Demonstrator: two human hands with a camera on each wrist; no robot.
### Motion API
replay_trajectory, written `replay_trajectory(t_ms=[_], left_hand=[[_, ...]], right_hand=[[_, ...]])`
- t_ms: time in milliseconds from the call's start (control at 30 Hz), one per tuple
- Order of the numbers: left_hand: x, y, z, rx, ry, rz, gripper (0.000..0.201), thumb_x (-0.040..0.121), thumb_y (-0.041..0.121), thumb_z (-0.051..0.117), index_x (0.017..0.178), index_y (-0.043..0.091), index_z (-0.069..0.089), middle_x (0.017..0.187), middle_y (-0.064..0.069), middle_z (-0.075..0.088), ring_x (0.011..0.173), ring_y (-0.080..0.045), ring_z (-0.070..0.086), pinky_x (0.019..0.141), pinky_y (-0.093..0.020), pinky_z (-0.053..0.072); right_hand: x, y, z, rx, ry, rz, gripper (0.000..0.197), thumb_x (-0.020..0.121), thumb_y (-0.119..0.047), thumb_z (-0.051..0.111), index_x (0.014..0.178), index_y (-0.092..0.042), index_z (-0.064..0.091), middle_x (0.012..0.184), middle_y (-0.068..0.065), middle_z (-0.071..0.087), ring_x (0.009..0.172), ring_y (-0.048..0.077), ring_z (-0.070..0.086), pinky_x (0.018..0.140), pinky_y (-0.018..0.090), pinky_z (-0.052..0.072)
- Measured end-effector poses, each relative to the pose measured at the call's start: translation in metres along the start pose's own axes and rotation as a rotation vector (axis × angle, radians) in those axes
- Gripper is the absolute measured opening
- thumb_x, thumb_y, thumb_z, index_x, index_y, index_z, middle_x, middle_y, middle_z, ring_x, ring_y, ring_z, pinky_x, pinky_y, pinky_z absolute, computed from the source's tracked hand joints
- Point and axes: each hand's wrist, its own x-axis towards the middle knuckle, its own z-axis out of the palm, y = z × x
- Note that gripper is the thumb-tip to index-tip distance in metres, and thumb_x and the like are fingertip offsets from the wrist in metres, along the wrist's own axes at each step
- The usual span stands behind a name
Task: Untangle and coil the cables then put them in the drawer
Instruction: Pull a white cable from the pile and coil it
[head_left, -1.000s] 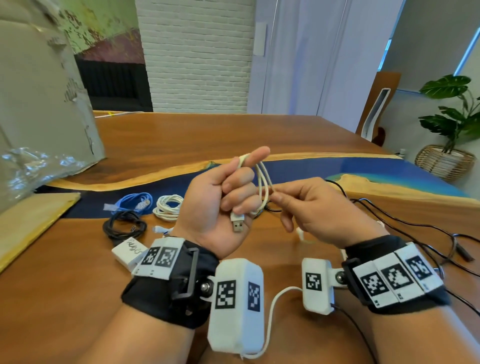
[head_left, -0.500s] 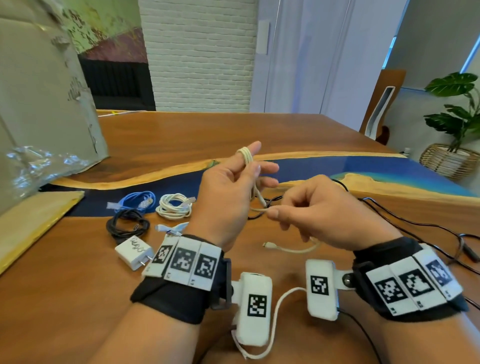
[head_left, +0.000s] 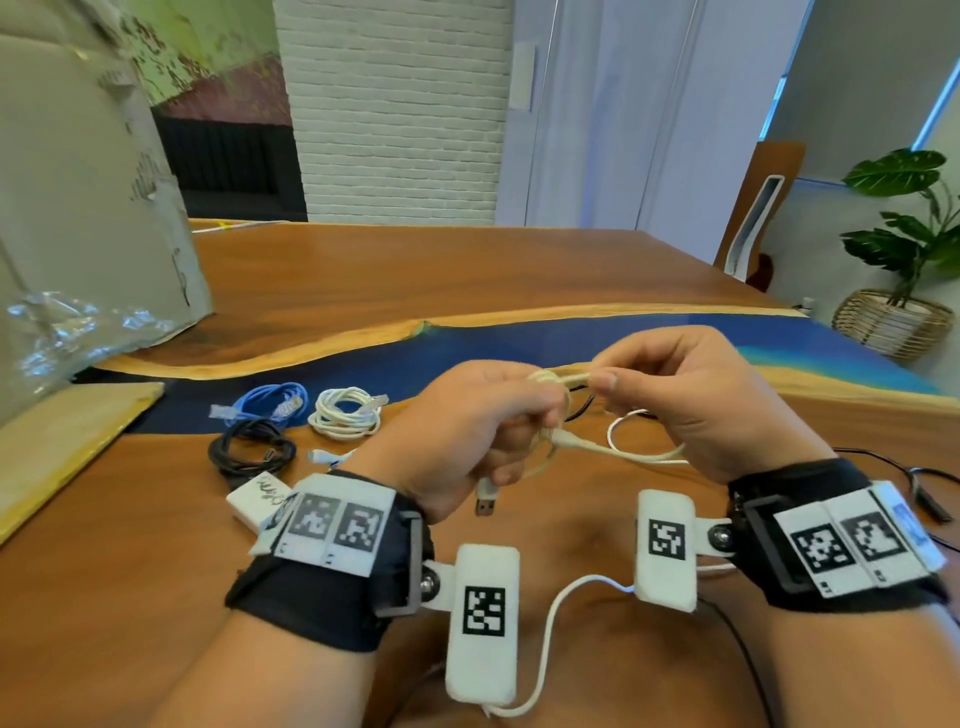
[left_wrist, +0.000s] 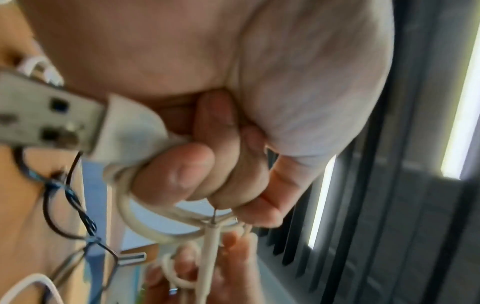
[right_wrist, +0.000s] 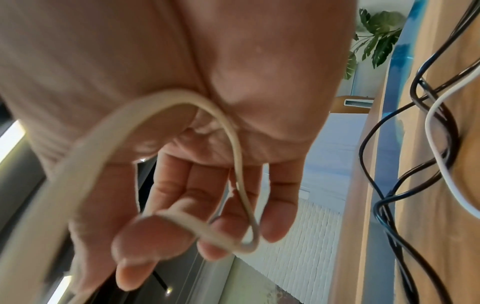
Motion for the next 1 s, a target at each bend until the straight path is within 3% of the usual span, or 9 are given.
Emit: replay_trajectory(t_ms=[233,300,433,500,633,733,867,933,1000], left_hand=[[0.009,0.0,-0.013,-0.594,0.265,0.044,0.031,0.106,0.025,0.043,0.079,0.014,0.053,0.054,0.009,0.016,0.038,-0.006,0.015,0.038,-0.02,0.025],[0.012,-0.003,-0.015,-0.661,0.33,0.056,0.031,0.107,0.025,0.043,0.079,0.014,0.052,0.053,0.009,0.016,0.037,-0.007,0.016,0.037,-0.02,0.026],[0.015,-0.004,-0.021,-0.745,0.418,0.083,0.032,0.108,0.025,0.042,0.08,0.015,0.052,0.049,0.009,0.019,0.036,-0.007,0.017,0.037,-0.021,0.028],[0.014,-0.004,-0.022,-0.744,0.439,0.088,0.032,0.108,0.025,0.042,0.08,0.015,0.052,0.049,0.009,0.019,0.036,-0.007,0.018,0.037,-0.021,0.028],[0.014,-0.004,-0.016,-0.675,0.414,0.051,0.033,0.108,0.023,0.042,0.078,0.014,0.054,0.052,0.008,0.016,0.037,-0.008,0.015,0.037,-0.021,0.027],[0.013,-0.004,-0.012,-0.618,0.366,0.014,0.033,0.108,0.024,0.042,0.08,0.013,0.054,0.053,0.008,0.016,0.038,-0.008,0.014,0.038,-0.021,0.025],[0.012,-0.004,-0.006,-0.539,0.319,-0.027,0.035,0.108,0.024,0.041,0.078,0.013,0.055,0.053,0.008,0.018,0.038,-0.008,0.015,0.039,-0.021,0.021],[0.012,-0.004,-0.002,-0.506,0.299,-0.045,0.036,0.108,0.024,0.042,0.078,0.013,0.056,0.052,0.008,0.019,0.039,-0.007,0.014,0.039,-0.021,0.02],[0.013,-0.005,0.002,-0.485,0.281,-0.058,0.036,0.108,0.025,0.043,0.077,0.013,0.058,0.052,0.008,0.02,0.04,-0.008,0.013,0.038,-0.021,0.021]], right_hand=[[0.002,0.006,0.002,0.015,-0.013,0.1,0.026,0.082,0.007,0.075,0.102,-0.008,0.079,0.101,0.013,0.079,0.098,0.026,0.076,0.082,0.029,0.061],[0.003,0.003,0.004,0.127,0.038,0.115,0.02,0.084,-0.006,0.074,0.103,-0.002,0.077,0.103,0.019,0.078,0.101,0.034,0.074,0.085,0.034,0.063],[0.003,-0.007,0.001,0.581,0.16,0.189,0.061,0.087,-0.053,0.054,0.09,0.004,0.076,0.104,0.028,0.074,0.095,0.035,0.073,0.085,0.038,0.063],[0.003,-0.009,0.001,0.656,0.202,0.192,0.059,0.09,-0.051,0.052,0.098,0.004,0.075,0.102,0.026,0.074,0.093,0.033,0.074,0.081,0.036,0.063],[0.008,-0.002,0.006,0.362,0.321,0.252,0.025,0.105,-0.018,0.053,0.114,-0.001,0.069,0.096,0.02,0.076,0.087,0.032,0.076,0.072,0.029,0.063],[0.007,0.002,0.008,-0.06,0.32,0.327,0.026,0.103,-0.027,0.059,0.098,-0.007,0.075,0.091,0.015,0.078,0.079,0.031,0.077,0.061,0.033,0.064],[0.003,0.002,-0.002,-0.507,0.405,0.233,0.037,0.096,-0.039,0.068,0.071,-0.013,0.074,0.06,0.0,0.07,0.049,0.006,0.058,0.054,0.032,0.049],[0.002,-0.003,-0.002,-0.458,0.48,0.031,0.021,0.092,-0.031,0.074,0.077,-0.017,0.077,0.066,-0.003,0.071,0.06,0.003,0.062,0.063,0.031,0.053],[0.002,-0.007,0.008,-0.331,0.362,-0.082,0.011,0.091,-0.021,0.076,0.102,-0.02,0.079,0.091,-0.008,0.078,0.088,0.003,0.072,0.081,0.026,0.059]])
